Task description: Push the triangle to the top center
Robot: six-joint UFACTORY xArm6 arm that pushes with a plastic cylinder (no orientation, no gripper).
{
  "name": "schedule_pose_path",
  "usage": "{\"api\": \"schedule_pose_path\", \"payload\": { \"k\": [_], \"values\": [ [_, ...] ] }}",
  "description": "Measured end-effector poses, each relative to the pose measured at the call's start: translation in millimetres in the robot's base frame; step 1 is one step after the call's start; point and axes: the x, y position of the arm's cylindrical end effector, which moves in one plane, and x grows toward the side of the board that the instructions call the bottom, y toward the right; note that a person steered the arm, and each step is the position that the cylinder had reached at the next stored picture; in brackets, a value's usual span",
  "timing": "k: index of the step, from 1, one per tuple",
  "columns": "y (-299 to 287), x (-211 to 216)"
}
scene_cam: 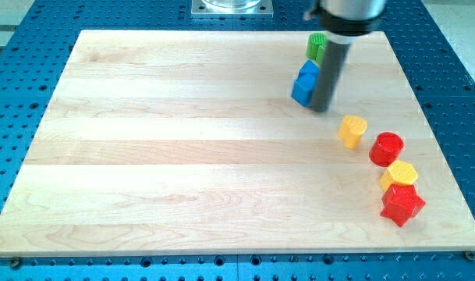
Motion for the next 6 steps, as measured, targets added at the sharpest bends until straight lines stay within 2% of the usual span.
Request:
{"api": "schedule_pose_path", "payload": {
  "k": [1, 2, 3, 4, 5, 6],
  "values": [
    [-16, -10],
    [61, -8],
    [50, -50],
    [-8, -62],
    [-25, -65],
    [2, -108]
  ]
}}
